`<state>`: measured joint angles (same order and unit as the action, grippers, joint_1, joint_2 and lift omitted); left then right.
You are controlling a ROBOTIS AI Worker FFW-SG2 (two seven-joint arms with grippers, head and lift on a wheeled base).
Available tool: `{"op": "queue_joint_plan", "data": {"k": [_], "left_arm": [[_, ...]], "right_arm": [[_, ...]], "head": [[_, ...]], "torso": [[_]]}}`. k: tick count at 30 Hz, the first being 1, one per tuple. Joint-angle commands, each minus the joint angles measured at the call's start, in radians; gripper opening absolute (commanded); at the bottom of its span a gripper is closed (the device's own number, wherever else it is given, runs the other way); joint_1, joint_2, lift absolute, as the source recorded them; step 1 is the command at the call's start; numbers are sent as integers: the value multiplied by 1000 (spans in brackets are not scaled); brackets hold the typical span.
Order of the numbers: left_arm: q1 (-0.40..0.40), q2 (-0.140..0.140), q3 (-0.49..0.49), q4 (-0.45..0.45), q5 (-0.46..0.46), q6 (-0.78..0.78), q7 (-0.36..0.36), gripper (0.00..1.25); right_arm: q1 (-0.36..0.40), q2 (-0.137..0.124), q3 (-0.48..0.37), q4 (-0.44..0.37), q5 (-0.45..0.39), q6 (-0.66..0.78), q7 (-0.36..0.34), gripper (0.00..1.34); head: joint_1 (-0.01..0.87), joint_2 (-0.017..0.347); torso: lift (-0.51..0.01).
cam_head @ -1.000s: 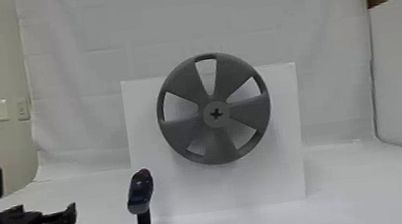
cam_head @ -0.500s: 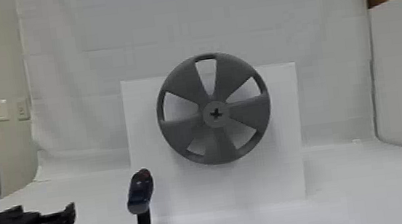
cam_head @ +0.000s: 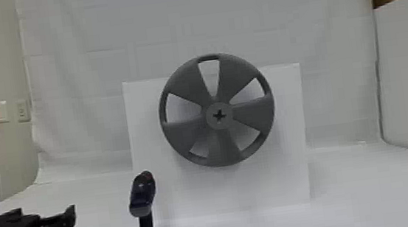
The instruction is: Grasp the drill and bring into the middle of wheel
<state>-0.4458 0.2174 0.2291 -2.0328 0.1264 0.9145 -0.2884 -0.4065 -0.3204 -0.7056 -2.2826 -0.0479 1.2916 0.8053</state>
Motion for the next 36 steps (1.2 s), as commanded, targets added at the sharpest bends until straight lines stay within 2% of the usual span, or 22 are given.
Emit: {"op": "queue_joint_plan", "data": {"k": [1, 36], "left_arm": [[1, -1, 1, -1, 1, -2, 0, 1181], [-2, -3, 1, 0, -1, -9, 2, 1181]], "right_arm": [[2, 7, 0, 0, 3, -6, 0, 1235], [-2, 3, 6, 0, 5, -6, 0, 1235]], "head": [[54, 31], [54, 31]], "torso": [[-403], [-403]]}}
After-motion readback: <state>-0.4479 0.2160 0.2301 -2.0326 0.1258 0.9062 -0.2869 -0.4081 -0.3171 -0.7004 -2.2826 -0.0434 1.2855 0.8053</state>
